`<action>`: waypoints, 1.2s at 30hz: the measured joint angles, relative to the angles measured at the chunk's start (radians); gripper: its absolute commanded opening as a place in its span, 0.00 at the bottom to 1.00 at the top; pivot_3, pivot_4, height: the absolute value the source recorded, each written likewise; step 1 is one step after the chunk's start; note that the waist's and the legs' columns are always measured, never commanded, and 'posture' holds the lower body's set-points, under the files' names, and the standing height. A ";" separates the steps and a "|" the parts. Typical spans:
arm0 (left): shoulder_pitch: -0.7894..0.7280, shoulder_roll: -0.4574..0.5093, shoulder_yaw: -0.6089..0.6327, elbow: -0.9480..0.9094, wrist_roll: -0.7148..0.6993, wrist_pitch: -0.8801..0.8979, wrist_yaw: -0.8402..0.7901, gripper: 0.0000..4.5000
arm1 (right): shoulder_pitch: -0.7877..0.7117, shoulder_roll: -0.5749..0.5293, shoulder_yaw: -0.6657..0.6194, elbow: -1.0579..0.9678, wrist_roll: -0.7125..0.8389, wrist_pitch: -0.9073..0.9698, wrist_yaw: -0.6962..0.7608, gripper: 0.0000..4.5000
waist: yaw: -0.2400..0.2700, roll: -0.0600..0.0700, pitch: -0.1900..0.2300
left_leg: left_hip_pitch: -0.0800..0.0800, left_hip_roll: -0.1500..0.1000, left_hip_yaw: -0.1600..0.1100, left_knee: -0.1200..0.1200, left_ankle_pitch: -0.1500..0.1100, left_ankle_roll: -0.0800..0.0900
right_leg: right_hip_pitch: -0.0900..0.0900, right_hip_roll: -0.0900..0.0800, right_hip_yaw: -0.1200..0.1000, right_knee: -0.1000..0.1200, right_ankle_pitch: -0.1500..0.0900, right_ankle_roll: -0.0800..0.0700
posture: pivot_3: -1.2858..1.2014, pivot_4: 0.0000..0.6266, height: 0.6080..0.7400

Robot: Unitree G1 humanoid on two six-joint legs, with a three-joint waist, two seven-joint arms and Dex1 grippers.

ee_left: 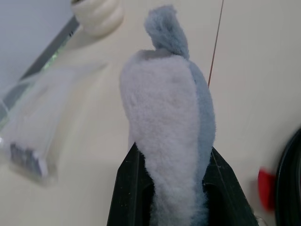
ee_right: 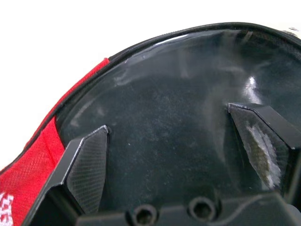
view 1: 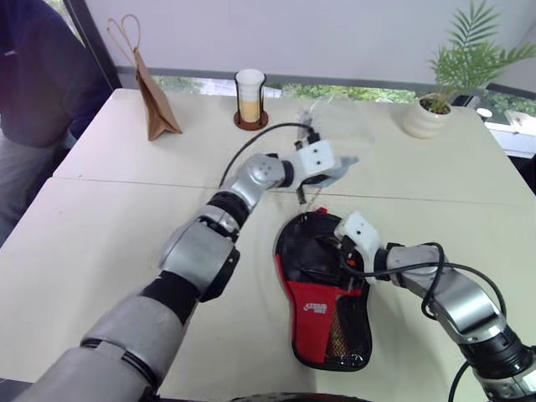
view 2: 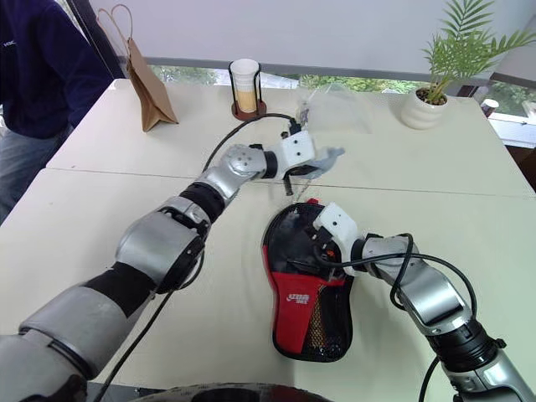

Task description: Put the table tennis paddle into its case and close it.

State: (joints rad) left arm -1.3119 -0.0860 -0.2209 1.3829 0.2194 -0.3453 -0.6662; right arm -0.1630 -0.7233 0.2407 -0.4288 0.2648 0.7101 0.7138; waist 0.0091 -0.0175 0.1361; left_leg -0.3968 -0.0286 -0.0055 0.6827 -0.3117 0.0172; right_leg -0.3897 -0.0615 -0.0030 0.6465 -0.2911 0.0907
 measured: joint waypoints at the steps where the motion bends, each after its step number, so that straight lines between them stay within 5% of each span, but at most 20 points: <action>1: 0.000 -0.022 0.013 0.003 -0.006 0.010 0.001 0.01 | 0.003 0.002 0.000 -0.007 -0.001 0.006 -0.007 1.00 | 0.001 0.000 0.000 | 0.000 0.000 0.000 0.000 0.000 0.000 | 0.000 0.000 0.000 0.000 0.000 0.000 | 0.52 0.24 1.00; 9: -0.004 -0.148 0.135 0.012 -0.060 0.064 -0.062 0.01 | 0.039 0.028 -0.001 -0.054 -0.008 0.027 -0.063 1.00 | 0.000 0.000 0.000 | 0.001 0.000 0.000 0.000 0.000 0.000 | 0.000 0.000 0.000 0.000 0.000 0.000 | 0.52 0.24 1.00; 18: 0.004 -0.180 0.177 0.011 -0.078 0.113 -0.185 0.01 | 0.043 0.039 -0.001 -0.067 -0.008 0.046 -0.082 1.00 | 0.000 0.000 0.000 | 0.001 0.000 0.000 -0.001 0.000 0.000 | 0.000 0.000 0.000 0.000 0.000 0.000 | 0.52 0.24 1.00; 27: 0.051 -0.162 0.178 0.006 -0.078 0.172 -0.267 0.99 | 0.035 0.039 -0.005 -0.063 -0.003 0.056 -0.071 1.00 | -0.001 0.000 0.000 | 0.002 0.000 0.000 -0.001 0.000 0.000 | 0.001 0.000 0.000 0.000 0.000 0.000 | 0.52 0.24 1.00; 36: 0.057 -0.077 0.217 -0.033 -0.134 0.261 -0.496 0.99 | 0.067 -0.008 -0.094 -0.166 0.085 0.190 -0.047 1.00 | 0.006 0.001 0.000 | -0.006 0.000 0.000 0.001 0.000 0.000 | -0.006 -0.002 0.001 0.001 0.000 0.000 | 0.52 0.24 1.00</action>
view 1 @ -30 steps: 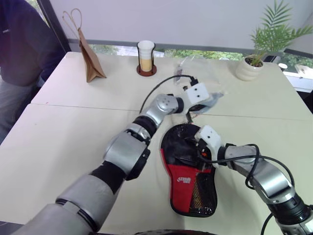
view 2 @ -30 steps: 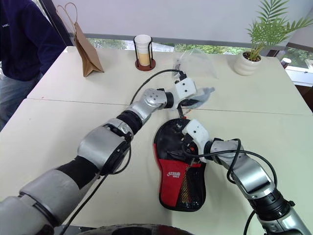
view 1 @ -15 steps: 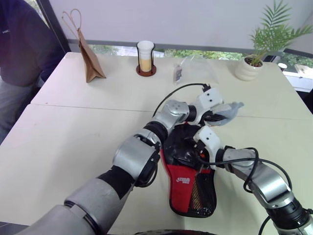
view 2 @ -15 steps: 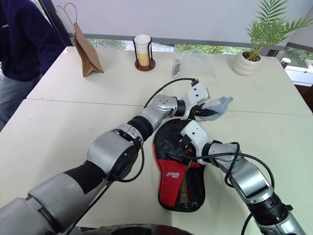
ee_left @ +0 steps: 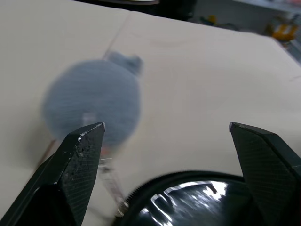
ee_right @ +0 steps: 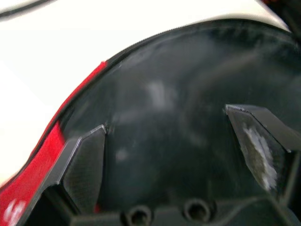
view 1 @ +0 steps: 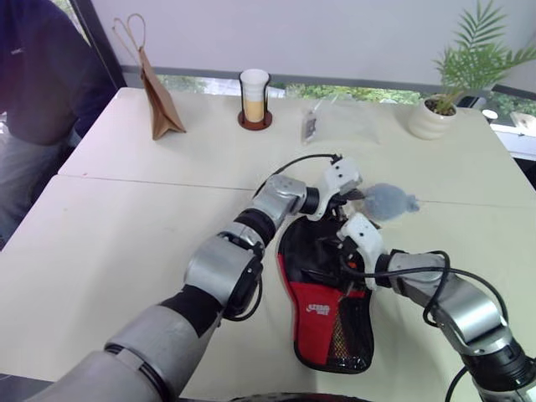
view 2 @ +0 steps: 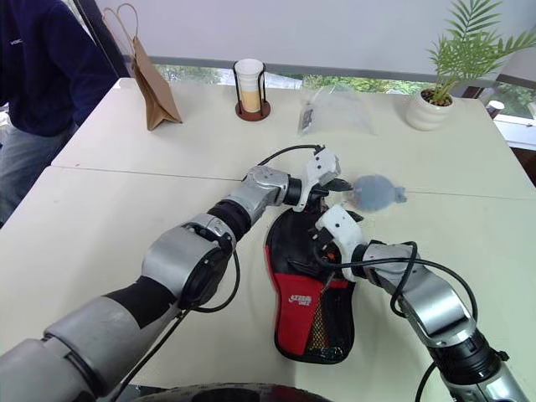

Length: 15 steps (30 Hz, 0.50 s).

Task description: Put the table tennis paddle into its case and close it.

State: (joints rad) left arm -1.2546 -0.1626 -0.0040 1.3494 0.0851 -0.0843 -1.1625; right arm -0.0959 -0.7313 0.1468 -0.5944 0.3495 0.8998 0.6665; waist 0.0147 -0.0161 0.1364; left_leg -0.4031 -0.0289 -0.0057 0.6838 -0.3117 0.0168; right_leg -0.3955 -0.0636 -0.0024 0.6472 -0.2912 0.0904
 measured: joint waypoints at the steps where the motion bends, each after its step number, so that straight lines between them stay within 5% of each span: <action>1: 0.005 0.023 0.000 -0.010 -0.004 0.003 -0.024 0.99 | 0.009 -0.006 -0.015 -0.019 0.015 0.019 0.003 1.00 | -0.002 0.000 0.000 | -0.002 0.000 0.000 0.000 0.000 -0.001 | -0.002 0.000 0.000 0.000 0.000 0.000 | 0.52 0.24 1.00; 8: 0.097 0.162 -0.023 -0.135 -0.021 -0.032 -0.237 0.99 | -0.056 -0.059 -0.233 -0.110 0.167 0.185 0.020 1.00 | -0.002 0.003 0.002 | -0.007 0.000 0.000 0.000 0.004 -0.007 | -0.009 0.000 0.001 0.002 0.000 0.000 | 0.52 0.24 1.00; 15: 0.362 0.215 -0.112 -0.494 -0.071 0.006 -0.388 0.99 | -0.162 -0.227 -0.387 -0.053 0.244 0.195 0.092 1.00 | 0.000 0.003 0.002 | -0.007 0.000 0.000 0.000 0.002 -0.004 | -0.008 -0.002 0.002 0.002 0.000 0.000 | 0.52 0.24 1.00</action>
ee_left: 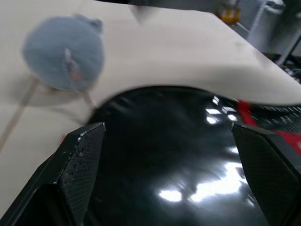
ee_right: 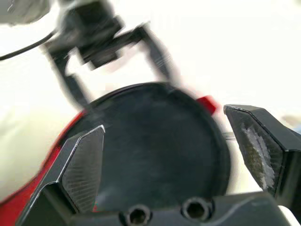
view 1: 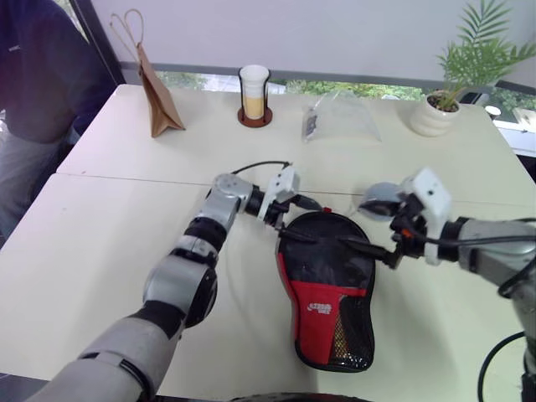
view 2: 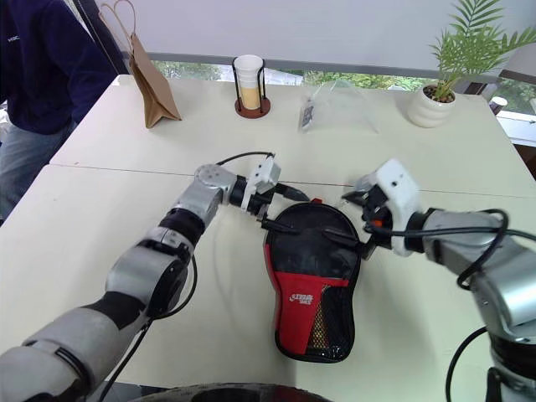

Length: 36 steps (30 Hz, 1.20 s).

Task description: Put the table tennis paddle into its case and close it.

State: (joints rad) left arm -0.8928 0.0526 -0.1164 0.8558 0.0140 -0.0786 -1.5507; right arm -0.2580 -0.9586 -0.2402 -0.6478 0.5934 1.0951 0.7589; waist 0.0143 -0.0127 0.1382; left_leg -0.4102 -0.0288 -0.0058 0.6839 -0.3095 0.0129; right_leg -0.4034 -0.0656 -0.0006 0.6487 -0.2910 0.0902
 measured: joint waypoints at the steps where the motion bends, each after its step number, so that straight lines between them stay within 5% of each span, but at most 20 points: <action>1: 0.054 0.002 -0.025 -0.070 -0.006 0.016 -0.003 0.99 | -0.006 -0.034 0.005 0.044 -0.022 -0.034 0.016 1.00 | 0.000 0.000 0.000 | 0.000 0.000 0.000 0.000 0.000 0.000 | 0.000 0.000 0.000 0.000 0.000 0.000 | 0.52 0.24 1.00; 9: 0.190 0.006 -0.121 -0.303 -0.023 0.053 0.098 0.99 | -0.106 -0.116 0.205 0.436 -0.255 -0.395 0.129 1.00 | -0.002 0.001 0.000 | 0.000 0.000 0.001 0.000 0.002 -0.003 | 0.000 0.000 0.000 0.000 0.000 0.000 | 0.52 0.24 1.00; 15: 0.265 0.002 -0.192 -0.335 -0.012 0.050 0.214 0.99 | -0.278 -0.057 0.395 0.813 -0.453 -0.619 0.190 1.00 | -0.002 0.002 0.000 | 0.001 0.000 0.002 0.000 0.003 -0.005 | -0.001 0.002 0.000 0.000 0.000 0.000 | 0.52 0.24 1.00; 24: 0.269 0.008 -0.237 -0.343 -0.003 0.044 0.324 0.99 | -0.402 0.040 0.466 1.098 -0.570 -0.757 0.271 1.00 | -0.001 0.003 -0.001 | 0.002 0.000 0.002 0.001 0.003 -0.005 | 0.001 0.001 0.000 0.000 0.000 0.000 | 0.52 0.24 1.00; 27: 0.268 0.010 -0.246 -0.341 -0.003 0.047 0.338 1.00 | -0.418 0.052 0.467 1.136 -0.581 -0.775 0.286 0.82 | 0.000 0.003 -0.001 | 0.002 0.000 0.002 0.001 0.003 -0.005 | 0.002 0.001 0.000 0.000 0.000 0.000 | 0.52 0.24 1.00; 34: 0.259 0.023 -0.273 -0.337 -0.003 0.054 0.344 1.00 | -0.425 0.050 0.460 1.134 -0.600 -0.779 0.303 0.09 | -0.001 0.004 -0.001 | 0.004 0.000 0.001 0.000 0.003 -0.005 | 0.005 0.001 0.000 -0.001 0.000 0.000 | 0.52 0.24 1.00; 36: 0.255 0.026 -0.284 -0.337 -0.003 0.058 0.343 1.00 | -0.412 0.041 0.460 1.103 -0.609 -0.774 0.307 0.09 | 0.000 0.004 -0.001 | 0.004 0.000 0.001 0.000 0.003 -0.005 | 0.005 0.001 0.000 -0.001 0.000 0.000 | 0.52 0.24 1.00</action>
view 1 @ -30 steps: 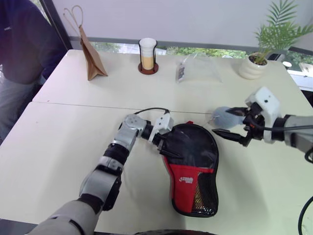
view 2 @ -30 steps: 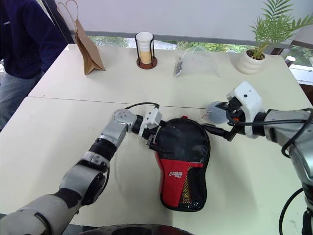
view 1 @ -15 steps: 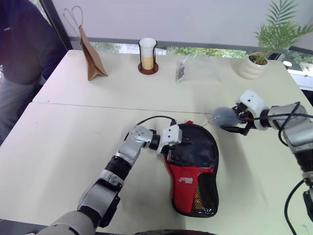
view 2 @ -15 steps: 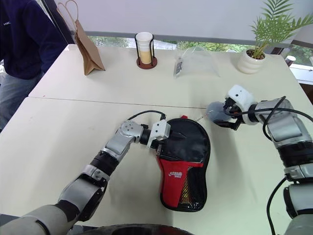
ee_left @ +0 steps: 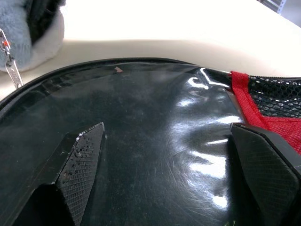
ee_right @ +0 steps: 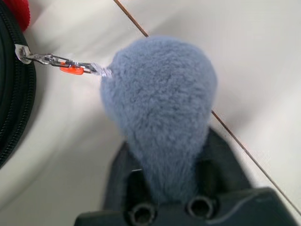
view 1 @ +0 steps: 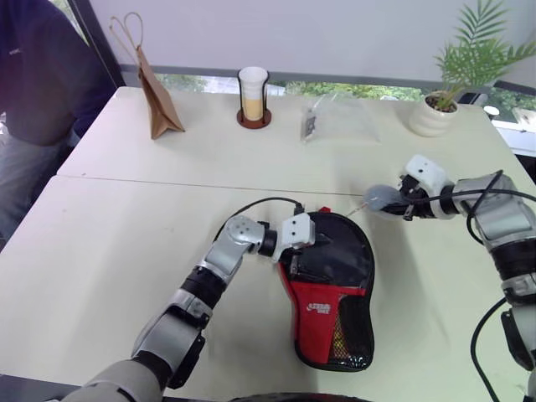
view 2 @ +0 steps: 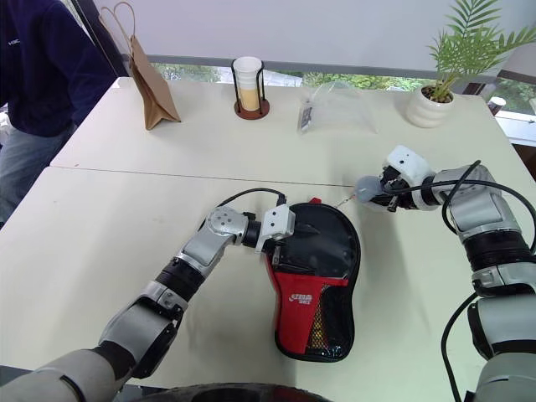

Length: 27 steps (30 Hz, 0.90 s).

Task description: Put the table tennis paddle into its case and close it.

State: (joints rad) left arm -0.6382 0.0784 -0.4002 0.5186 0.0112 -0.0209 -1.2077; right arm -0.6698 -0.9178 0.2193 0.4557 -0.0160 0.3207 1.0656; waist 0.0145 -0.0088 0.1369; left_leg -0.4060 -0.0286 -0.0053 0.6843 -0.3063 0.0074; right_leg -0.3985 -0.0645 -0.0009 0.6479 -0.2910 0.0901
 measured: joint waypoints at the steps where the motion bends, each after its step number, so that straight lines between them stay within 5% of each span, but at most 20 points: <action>1: -0.004 0.001 -0.006 0.000 0.000 0.006 0.000 1.00 | 0.011 -0.007 0.000 -0.020 -0.003 0.003 0.000 0.09 | 0.001 0.000 0.000 | 0.000 0.000 0.000 0.000 0.000 0.000 | 0.000 0.000 0.000 0.000 0.000 0.000 | 0.52 0.24 1.00; 19: -0.029 0.000 -0.044 0.014 -0.001 0.018 0.012 1.00 | 0.467 -0.248 -0.146 -0.569 -0.020 0.132 -0.004 0.09 | 0.028 0.002 -0.003 | 0.001 0.000 -0.001 0.000 -0.002 0.003 | 0.002 -0.001 0.000 -0.002 0.000 0.000 | 0.52 0.24 1.00; 27: -0.035 0.000 -0.051 0.023 -0.002 0.018 0.012 1.00 | 0.800 -0.364 -0.333 -0.799 0.002 0.174 0.052 0.09 | 0.028 0.002 -0.005 | 0.004 0.000 -0.002 0.000 -0.003 0.006 | 0.006 -0.001 -0.001 -0.004 0.000 0.000 | 0.52 0.24 1.00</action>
State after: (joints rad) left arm -0.6731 0.0785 -0.4510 0.5418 0.0091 -0.0025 -1.1955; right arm 0.1298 -1.2822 -0.1134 -0.3437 -0.0139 0.4951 1.1174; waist 0.0425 -0.0067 0.1316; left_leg -0.4022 -0.0286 -0.0075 0.6840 -0.3098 0.0130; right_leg -0.3921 -0.0657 -0.0018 0.6443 -0.2911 0.0900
